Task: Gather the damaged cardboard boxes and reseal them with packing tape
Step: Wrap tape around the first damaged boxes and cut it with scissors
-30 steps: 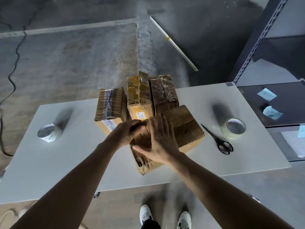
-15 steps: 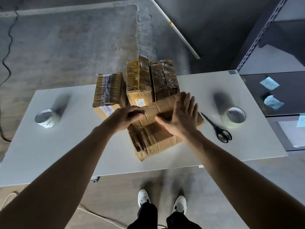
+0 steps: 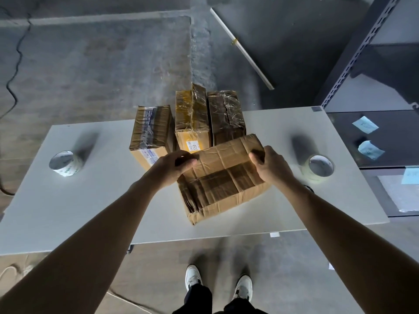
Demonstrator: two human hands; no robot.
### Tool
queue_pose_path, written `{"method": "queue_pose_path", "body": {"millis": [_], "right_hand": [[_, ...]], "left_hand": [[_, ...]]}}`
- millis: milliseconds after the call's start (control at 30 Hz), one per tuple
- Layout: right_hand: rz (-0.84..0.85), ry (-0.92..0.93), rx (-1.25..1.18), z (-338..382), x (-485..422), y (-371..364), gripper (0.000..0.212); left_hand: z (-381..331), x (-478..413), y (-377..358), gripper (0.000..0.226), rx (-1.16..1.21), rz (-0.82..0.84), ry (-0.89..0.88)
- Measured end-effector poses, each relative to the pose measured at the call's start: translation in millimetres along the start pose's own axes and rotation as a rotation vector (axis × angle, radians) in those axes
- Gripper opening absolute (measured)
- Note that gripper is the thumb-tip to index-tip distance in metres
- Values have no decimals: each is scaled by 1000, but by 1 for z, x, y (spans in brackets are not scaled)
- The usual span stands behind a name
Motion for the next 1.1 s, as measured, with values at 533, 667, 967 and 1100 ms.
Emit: {"method": "queue_pose_path", "body": {"millis": [533, 667, 967, 1100], "right_hand": [[143, -243, -478, -13, -4, -14, 46], [322, -398, -593, -13, 8, -48, 50], [312, -297, -589, -15, -5, -28, 84], [498, -228, -1034, -3, 19, 19, 56]], "left_hand": [[-68, -16, 35, 103, 372, -203, 147], [-97, -39, 50, 78, -7, -128, 79], [-163, -86, -14, 64, -407, 132, -96], [-175, -98, -33, 70, -412, 132, -131]]}}
Point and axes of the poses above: each hand's wrist, its own x-axis away from the middle knuckle, its own y-axis out of the back of the hand, z = x × y, the point moved 7 cm from there along -x, towards the middle knuckle, and after that the axes turned 11 degrees about -y, right-handed, at the moved point
